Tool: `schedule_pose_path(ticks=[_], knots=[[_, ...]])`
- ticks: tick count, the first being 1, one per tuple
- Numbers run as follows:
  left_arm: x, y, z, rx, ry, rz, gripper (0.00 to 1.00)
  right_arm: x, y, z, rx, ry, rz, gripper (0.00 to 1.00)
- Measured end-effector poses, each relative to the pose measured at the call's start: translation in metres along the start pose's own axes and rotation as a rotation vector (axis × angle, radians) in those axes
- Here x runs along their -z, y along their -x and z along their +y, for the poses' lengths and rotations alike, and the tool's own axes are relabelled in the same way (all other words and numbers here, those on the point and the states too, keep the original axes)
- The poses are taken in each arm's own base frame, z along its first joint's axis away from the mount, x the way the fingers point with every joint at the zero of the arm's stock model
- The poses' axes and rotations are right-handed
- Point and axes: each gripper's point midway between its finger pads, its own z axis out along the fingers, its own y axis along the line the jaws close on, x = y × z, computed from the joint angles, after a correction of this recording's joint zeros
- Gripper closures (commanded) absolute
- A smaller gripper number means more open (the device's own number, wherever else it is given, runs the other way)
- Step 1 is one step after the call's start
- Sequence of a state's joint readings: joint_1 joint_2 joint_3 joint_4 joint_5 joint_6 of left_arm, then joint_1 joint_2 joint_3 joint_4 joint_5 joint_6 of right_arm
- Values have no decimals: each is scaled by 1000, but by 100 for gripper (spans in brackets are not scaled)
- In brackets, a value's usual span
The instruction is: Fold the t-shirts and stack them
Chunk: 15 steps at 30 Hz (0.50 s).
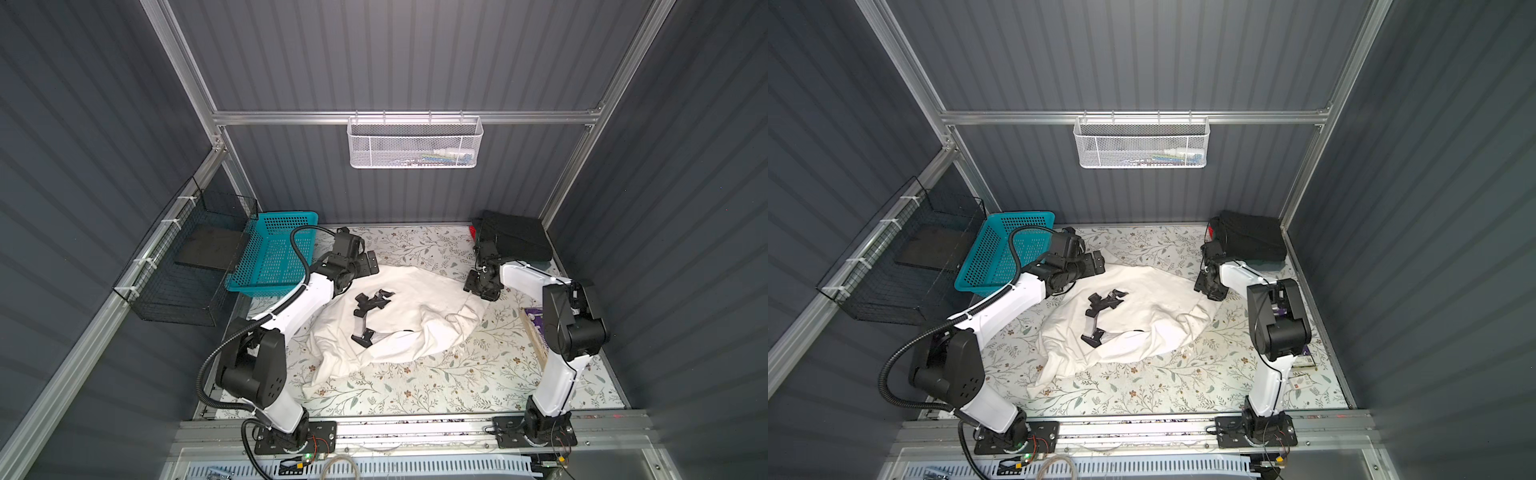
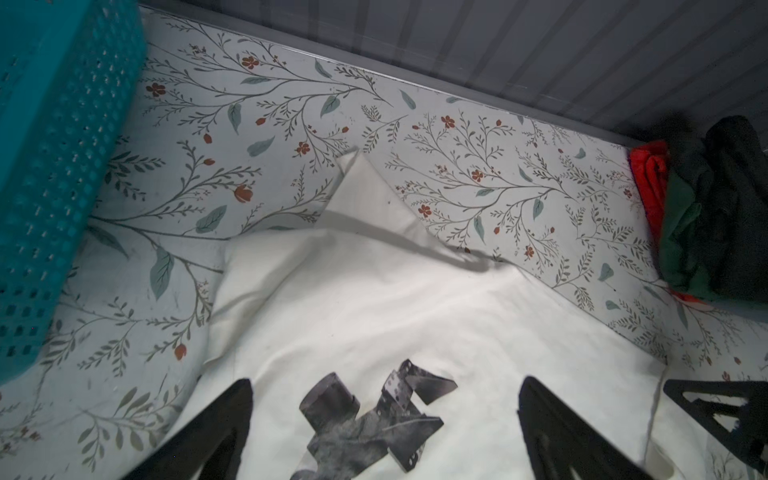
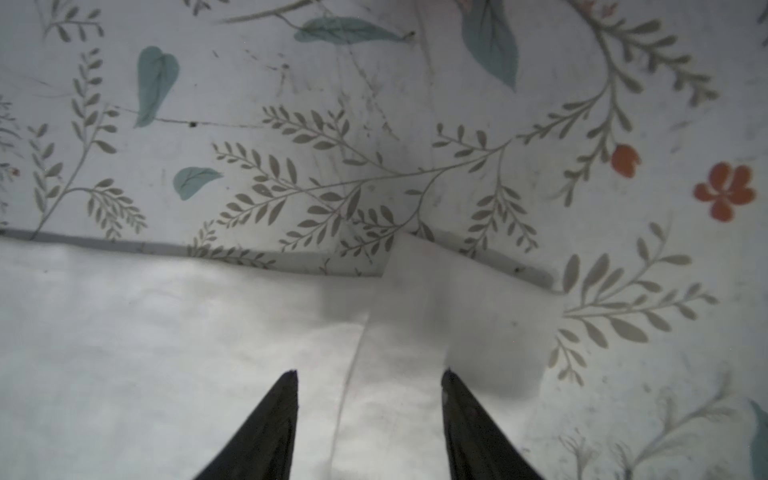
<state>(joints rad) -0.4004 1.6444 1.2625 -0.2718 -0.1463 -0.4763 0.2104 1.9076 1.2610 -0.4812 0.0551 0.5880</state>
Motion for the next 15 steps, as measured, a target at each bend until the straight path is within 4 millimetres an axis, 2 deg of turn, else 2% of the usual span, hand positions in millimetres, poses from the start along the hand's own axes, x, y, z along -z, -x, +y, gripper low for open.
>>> schedule_pose_path(ticks=[4, 8, 11, 15], knots=[[-24, 14, 5, 7, -5, 14, 0, 0, 0, -5, 8, -17, 7, 51], [-46, 29, 6, 10, -15, 16, 0, 0, 3, -6, 20, -26, 6, 65], [-53, 27, 11, 9, -8, 29, 0, -5, 4, -11, 23, -42, 14, 73], [-60, 21, 13, 1, -7, 49, 0, -7, 3, -19, 25, -61, 27, 73]])
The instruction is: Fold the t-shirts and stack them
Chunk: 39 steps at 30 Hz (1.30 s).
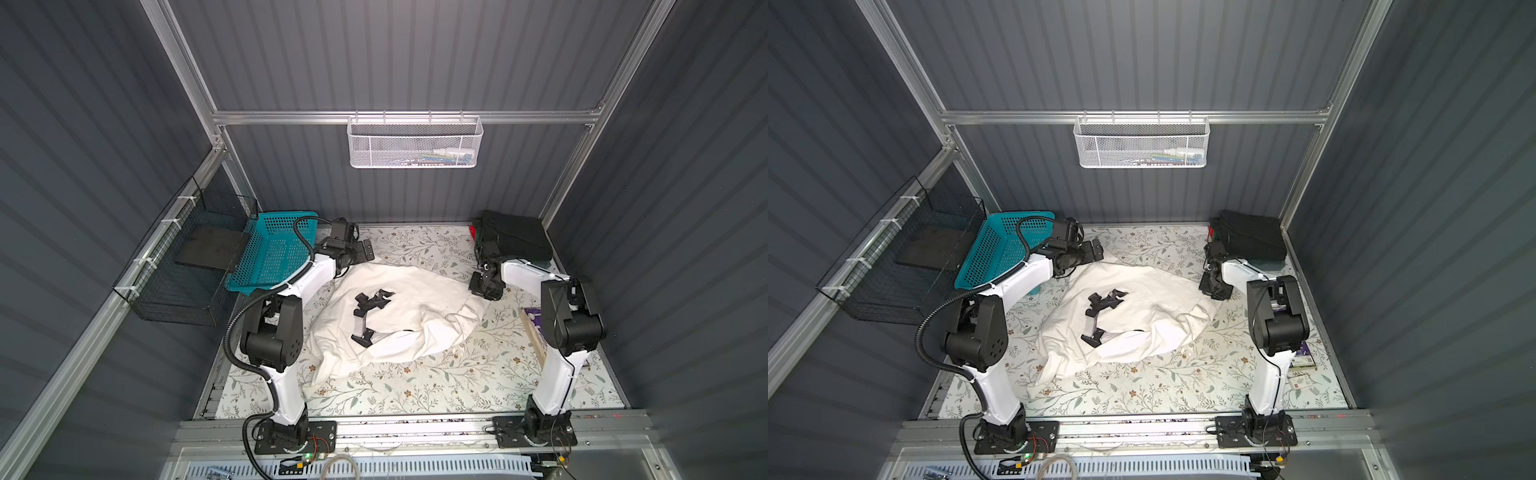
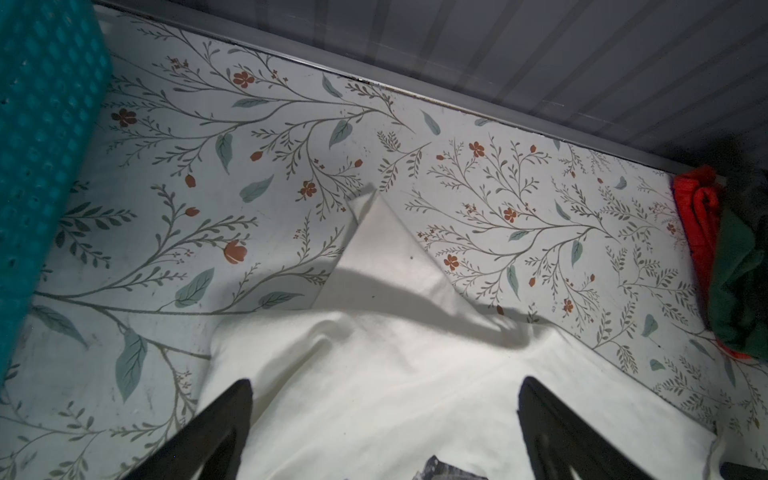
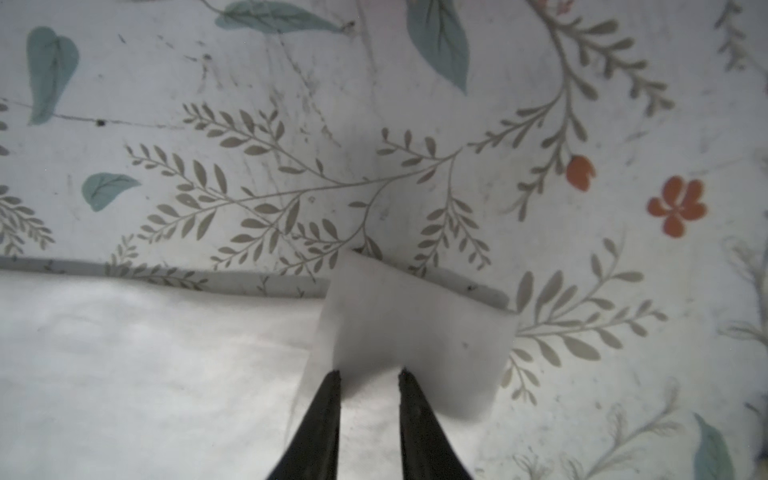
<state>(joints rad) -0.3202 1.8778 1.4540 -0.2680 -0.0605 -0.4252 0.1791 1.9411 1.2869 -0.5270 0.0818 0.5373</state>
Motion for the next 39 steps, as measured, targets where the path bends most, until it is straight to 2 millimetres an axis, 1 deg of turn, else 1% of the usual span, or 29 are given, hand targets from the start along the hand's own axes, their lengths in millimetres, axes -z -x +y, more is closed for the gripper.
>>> schedule_pose_path(ticks=[1, 2, 4, 7, 10, 14, 17, 21, 24, 26, 28, 30, 37, 39], knots=[[-2, -1, 0, -2, -1, 5, 0, 0, 1, -1, -1, -1, -1, 72], [-3, -3, 0, -5, -3, 9, 0, 0, 1, -1, 0, -1, -1, 69], [-4, -4, 0, -8, -5, 14, 0, 0, 1, -2, 5, -1, -1, 55], [-5, -4, 0, -16, -5, 14, 0, 1, 2, -2, 5, -2, -6, 54], [-8, 2, -2, -25, -9, 6, 0, 3, 6, -2, 5, -7, -15, 53], [-15, 6, -8, -36, -31, 5, 0, 7, 28, 4, -2, -1, -50, 52], [-17, 6, -7, -38, -32, 10, 0, 3, 38, 7, 2, -7, -65, 55], [-17, 7, -8, -42, -40, 8, 0, -6, 32, 5, 5, -22, -39, 56], [-16, 8, -10, -45, -48, 6, 0, -9, 28, 3, 6, -28, -29, 57], [-16, 8, -11, -45, -53, 6, 0, -9, 28, 3, 8, -29, -28, 62], [-16, 8, -12, -46, -58, 5, 0, -9, 28, 3, 11, -29, -26, 63], [-17, 8, -12, -46, -62, 5, 0, -9, 27, 2, 11, -31, -24, 68], [-19, 7, -12, -48, -62, 9, 0, -9, 25, 0, 29, -40, -16, 91], [-19, 7, -12, -49, -62, 9, 0, -8, 24, -1, 31, -45, -13, 92]])
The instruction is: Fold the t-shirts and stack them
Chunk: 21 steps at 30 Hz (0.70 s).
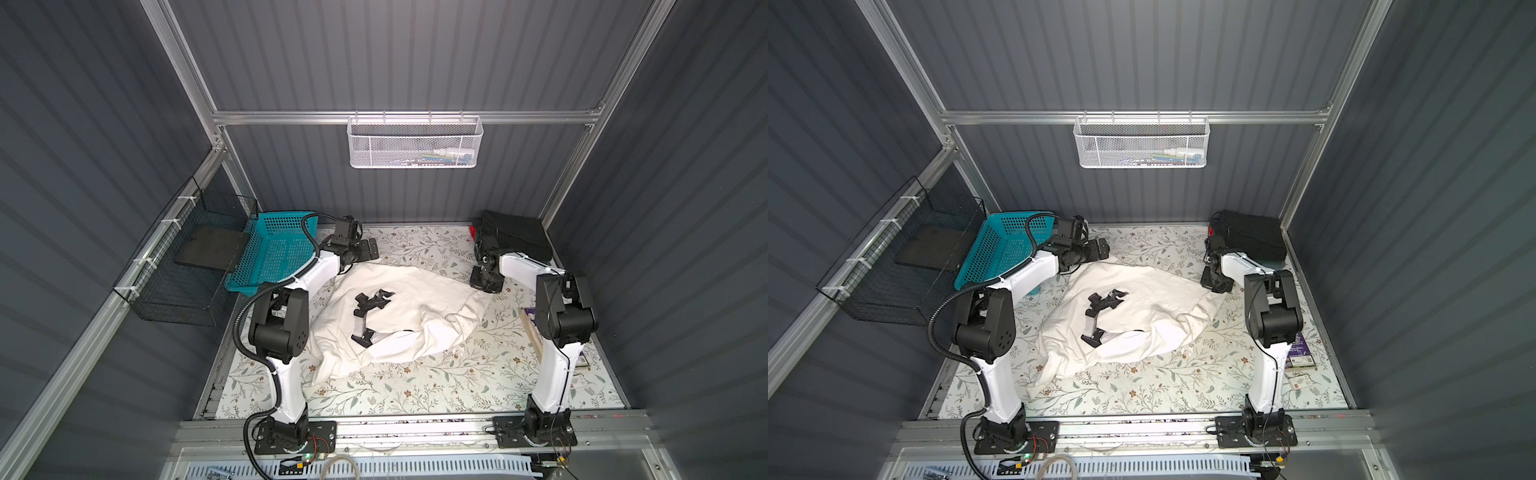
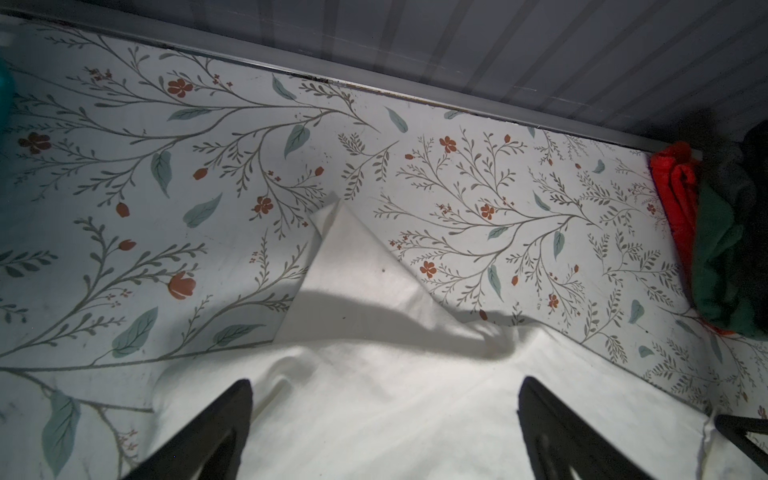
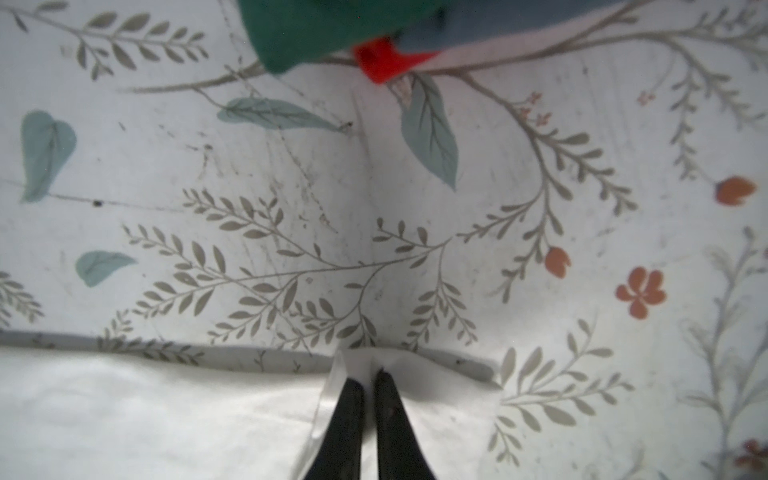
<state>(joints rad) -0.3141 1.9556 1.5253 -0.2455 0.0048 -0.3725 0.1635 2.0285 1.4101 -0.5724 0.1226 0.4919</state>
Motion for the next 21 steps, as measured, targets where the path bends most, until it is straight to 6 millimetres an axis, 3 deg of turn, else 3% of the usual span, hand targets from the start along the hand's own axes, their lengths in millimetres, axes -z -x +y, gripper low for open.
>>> schedule_pose_path(ticks=[4, 10, 12, 18, 21], knots=[[0, 0, 0, -4, 0, 1, 0, 0, 0, -2, 1, -13, -2, 100], [-1, 0, 1, -7, 8, 1, 0, 10, -2, -7, -2, -17, -20, 100], [-3, 3, 2, -6, 15, -3, 0, 26, -4, -11, -3, -6, -41, 100], [-13, 9, 11, 2, 47, 3, 0, 99, -5, -20, -16, 81, -200, 100], [-23, 10, 16, 8, 60, 21, 0, 124, -14, -23, -21, 150, -263, 100]])
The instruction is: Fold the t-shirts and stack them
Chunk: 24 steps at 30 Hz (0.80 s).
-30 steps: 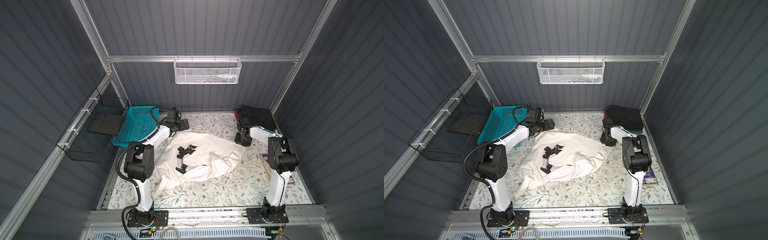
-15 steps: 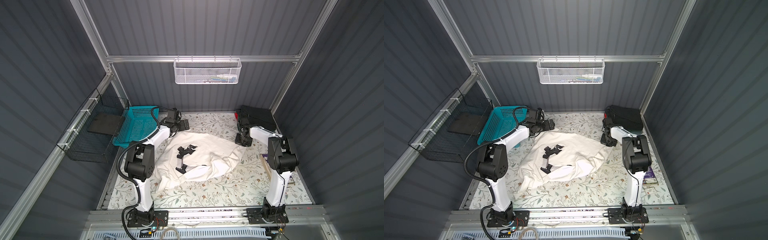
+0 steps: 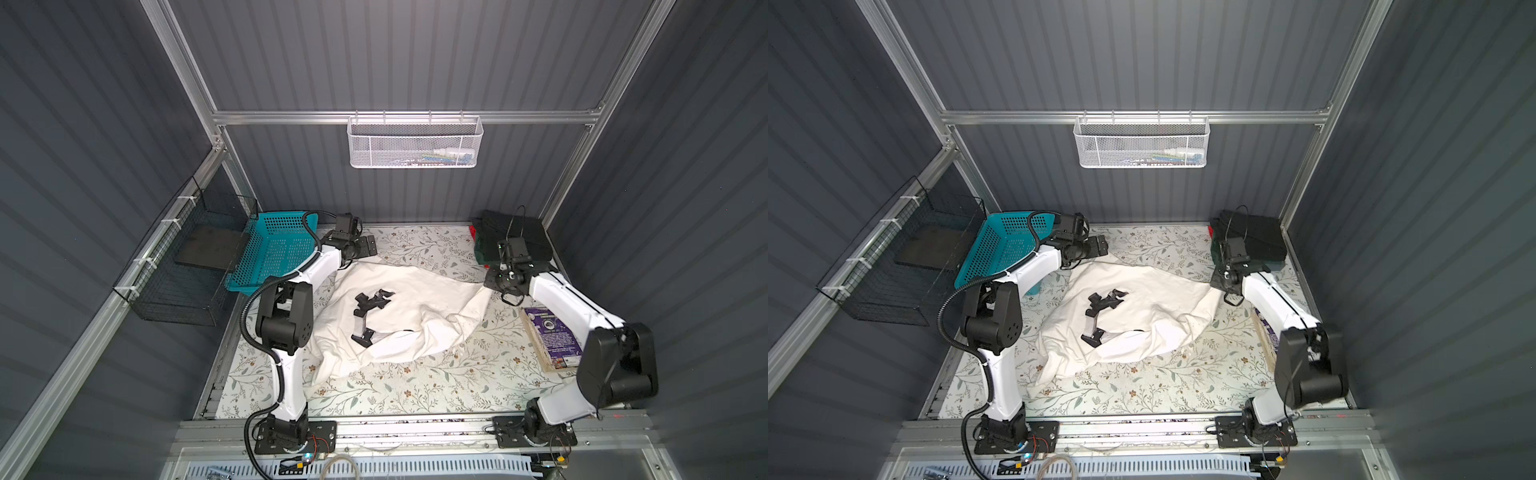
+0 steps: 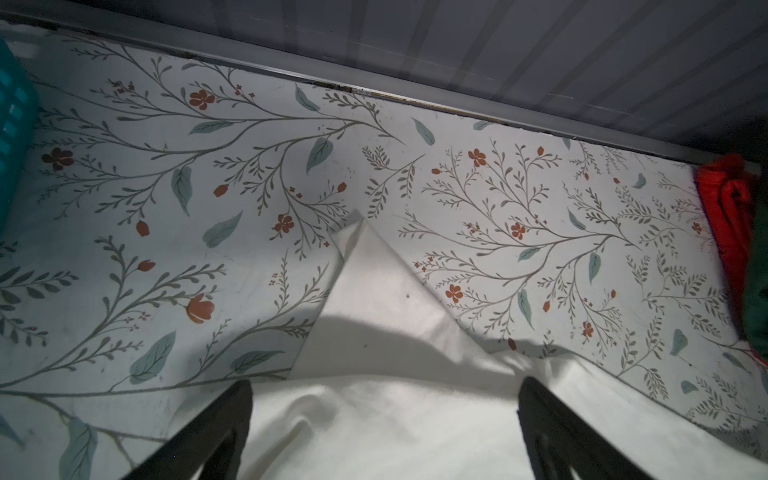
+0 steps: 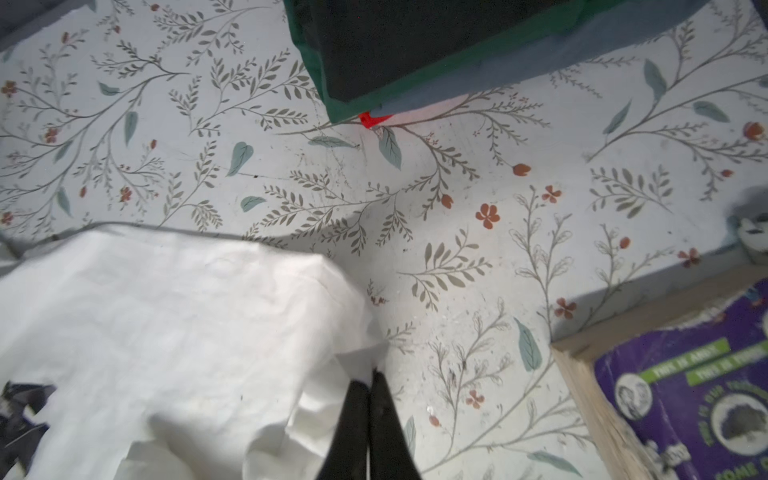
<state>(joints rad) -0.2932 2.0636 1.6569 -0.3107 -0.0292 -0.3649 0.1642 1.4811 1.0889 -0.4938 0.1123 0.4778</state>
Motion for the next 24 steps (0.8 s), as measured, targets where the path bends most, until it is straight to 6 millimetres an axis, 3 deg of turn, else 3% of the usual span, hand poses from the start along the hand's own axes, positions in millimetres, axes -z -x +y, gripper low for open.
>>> schedule_pose_path(ticks=[5, 12, 20, 24], knots=[[-22, -1, 2, -28, 7, 53, 0, 22, -18, -4, -31, 73, -45, 100], [-57, -13, 4, -92, 17, 156, 1, 22, -45, -8, -90, 113, -15, 100], [-88, -34, 10, -132, 27, 241, 18, 19, -53, -6, -112, 136, 17, 100], [-96, -29, 2, -142, -12, 230, 30, 18, -51, -4, -112, 145, 7, 100]])
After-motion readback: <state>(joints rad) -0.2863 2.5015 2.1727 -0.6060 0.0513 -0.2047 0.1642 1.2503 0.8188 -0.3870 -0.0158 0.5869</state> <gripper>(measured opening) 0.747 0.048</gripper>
